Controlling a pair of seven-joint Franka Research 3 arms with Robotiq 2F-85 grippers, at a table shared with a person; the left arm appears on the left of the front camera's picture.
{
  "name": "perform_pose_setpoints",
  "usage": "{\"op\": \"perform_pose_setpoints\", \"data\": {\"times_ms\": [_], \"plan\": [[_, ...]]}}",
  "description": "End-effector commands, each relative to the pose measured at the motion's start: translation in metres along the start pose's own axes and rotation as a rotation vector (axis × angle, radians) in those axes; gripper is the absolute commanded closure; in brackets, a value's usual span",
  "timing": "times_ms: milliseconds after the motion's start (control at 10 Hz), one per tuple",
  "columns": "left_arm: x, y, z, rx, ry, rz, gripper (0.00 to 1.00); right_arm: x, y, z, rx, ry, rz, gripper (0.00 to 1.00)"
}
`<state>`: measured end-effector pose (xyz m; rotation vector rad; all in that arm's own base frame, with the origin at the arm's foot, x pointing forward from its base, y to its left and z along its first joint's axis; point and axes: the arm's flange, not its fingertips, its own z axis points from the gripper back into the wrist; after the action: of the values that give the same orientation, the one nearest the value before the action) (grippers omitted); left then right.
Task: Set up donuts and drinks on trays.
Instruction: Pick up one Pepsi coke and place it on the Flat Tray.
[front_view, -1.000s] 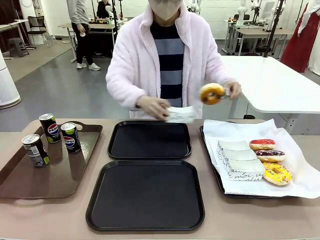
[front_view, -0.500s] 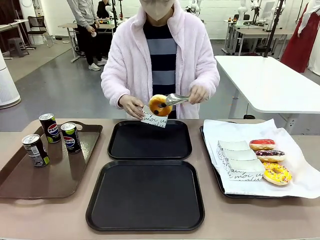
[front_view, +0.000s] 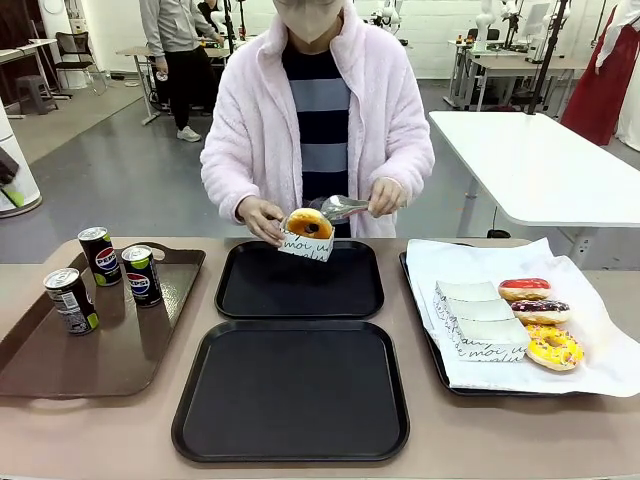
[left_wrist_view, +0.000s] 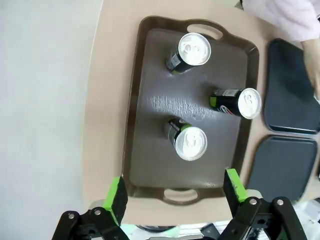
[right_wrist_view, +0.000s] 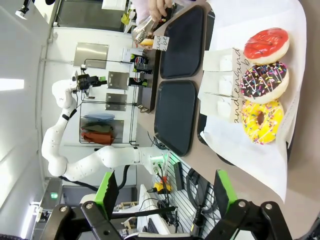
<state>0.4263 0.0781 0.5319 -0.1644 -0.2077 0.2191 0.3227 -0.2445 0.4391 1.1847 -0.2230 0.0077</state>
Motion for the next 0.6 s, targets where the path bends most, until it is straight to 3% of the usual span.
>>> {"op": "perform_pose_setpoints", "data": {"times_ms": [0,200,500], "plan": [[0.003,-0.012,-0.03,0.053,-0.003,-0.048,0.0,-0.001,-0.001,-0.001,-0.006,0.001,0.0,0.0],[-0.002,-0.023,-0.062,0.106,-0.023,-0.15,0.0,-0.001,-0.001,-0.001,-0.006,0.001,0.0,0.0],[0.001,-0.04,-0.099,0.102,0.098,-0.175,0.0,-0.001,-0.001,-0.001,-0.006,0.001,0.0,0.0]]}}
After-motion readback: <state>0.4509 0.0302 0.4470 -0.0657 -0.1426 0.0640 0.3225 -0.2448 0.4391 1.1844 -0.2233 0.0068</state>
